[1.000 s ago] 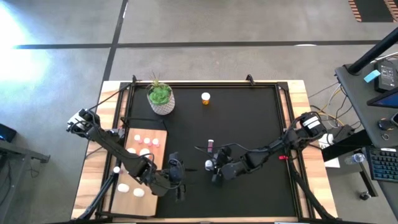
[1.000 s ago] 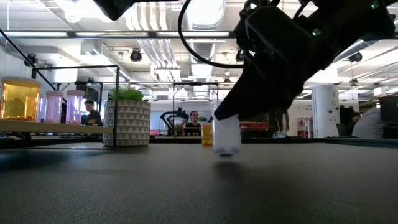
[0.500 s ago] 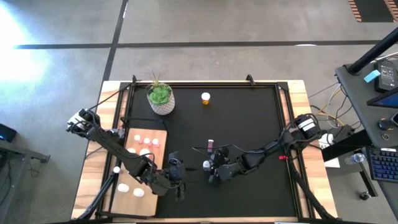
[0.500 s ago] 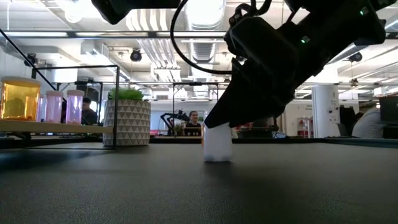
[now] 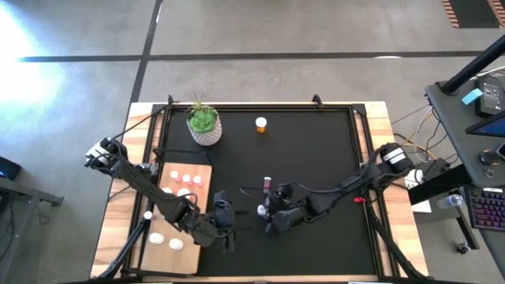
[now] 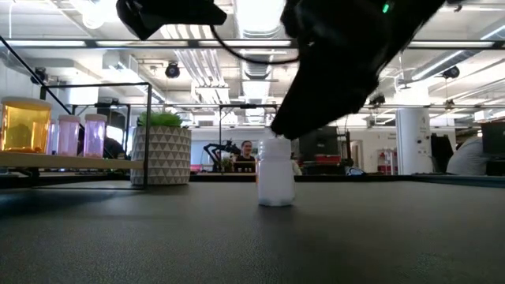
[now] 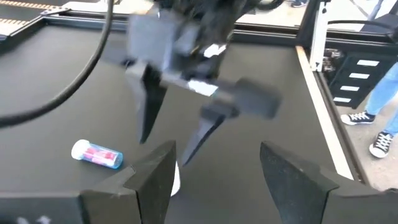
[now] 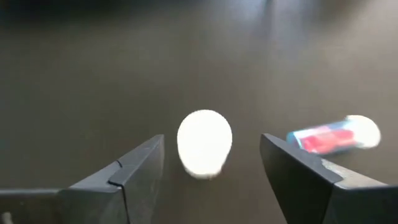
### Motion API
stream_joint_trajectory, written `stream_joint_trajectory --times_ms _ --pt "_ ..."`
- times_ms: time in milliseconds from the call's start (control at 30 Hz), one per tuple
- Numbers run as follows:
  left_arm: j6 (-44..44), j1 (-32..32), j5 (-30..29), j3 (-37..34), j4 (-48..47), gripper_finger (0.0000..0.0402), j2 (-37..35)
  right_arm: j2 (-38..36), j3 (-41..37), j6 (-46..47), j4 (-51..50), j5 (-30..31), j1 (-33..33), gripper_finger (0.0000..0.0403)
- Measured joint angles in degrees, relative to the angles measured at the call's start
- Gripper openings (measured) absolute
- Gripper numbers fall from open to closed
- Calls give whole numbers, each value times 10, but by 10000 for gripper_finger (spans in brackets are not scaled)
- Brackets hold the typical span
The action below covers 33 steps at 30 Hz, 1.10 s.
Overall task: Pick and place medicine bottles onto shelf by color
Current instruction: Put the white plastic pill bottle on the shelf aligned with the other white pill bottles
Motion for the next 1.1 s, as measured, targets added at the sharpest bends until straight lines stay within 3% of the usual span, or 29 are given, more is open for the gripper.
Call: stream_joint_trajectory --times_ms 233,733,1100 --pt "0 26 -3 -4 4 217 7 -46 36 -7 -115 0 47 252" --pt "3 78 21 4 120 217 159 -100 -81 167 -117 21 111 245" --pt "1 107 11 15 129 217 205 -103 -82 175 -116 21 113 244"
